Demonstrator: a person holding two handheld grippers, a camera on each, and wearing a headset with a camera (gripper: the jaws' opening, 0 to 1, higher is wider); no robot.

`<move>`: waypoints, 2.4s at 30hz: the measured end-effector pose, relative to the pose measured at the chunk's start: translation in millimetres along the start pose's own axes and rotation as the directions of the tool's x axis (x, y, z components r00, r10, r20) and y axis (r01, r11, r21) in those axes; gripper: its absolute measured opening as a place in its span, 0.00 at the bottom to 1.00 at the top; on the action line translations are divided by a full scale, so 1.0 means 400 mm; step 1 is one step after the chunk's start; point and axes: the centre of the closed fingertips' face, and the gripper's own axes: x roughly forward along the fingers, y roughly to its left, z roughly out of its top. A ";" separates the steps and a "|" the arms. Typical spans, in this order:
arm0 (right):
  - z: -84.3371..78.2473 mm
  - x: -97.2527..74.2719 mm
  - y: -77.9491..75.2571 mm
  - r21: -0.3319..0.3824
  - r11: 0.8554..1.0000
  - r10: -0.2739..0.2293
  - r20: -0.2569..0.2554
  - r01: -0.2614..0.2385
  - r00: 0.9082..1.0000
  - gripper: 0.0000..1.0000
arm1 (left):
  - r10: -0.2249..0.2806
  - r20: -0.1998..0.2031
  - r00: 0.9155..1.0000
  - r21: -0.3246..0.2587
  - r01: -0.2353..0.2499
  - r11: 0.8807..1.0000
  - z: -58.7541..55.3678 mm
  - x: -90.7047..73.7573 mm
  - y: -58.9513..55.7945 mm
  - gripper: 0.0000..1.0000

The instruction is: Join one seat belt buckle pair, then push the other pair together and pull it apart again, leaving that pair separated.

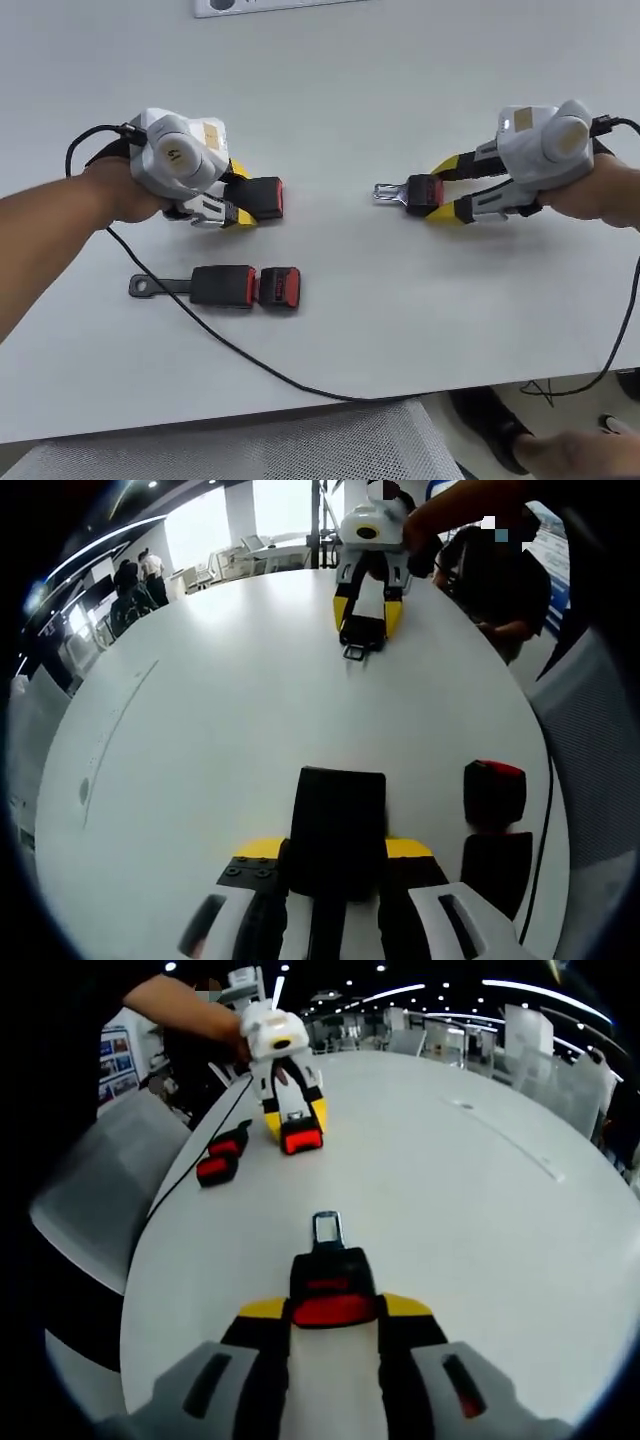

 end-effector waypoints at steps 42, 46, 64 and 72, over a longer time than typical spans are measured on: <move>0.218 0.233 0.086 -0.033 0.997 0.067 0.118 -0.064 0.991 0.33 | -0.017 0.000 1.000 0.037 0.017 0.999 0.002 0.003 -0.006 0.36; 0.212 0.225 0.087 -0.037 0.997 0.064 0.085 -0.061 0.994 0.33 | -0.014 0.004 1.000 0.031 0.014 0.999 0.003 0.003 -0.006 0.35; 0.236 0.238 0.078 0.015 0.997 0.075 0.082 -0.077 0.994 0.32 | -0.051 -0.014 0.999 0.091 0.052 0.994 0.010 0.006 -0.010 0.34; 0.240 0.236 0.073 0.015 0.997 0.074 0.069 -0.075 0.995 0.32 | -0.057 -0.029 0.998 0.104 0.060 0.993 0.012 0.006 -0.013 0.34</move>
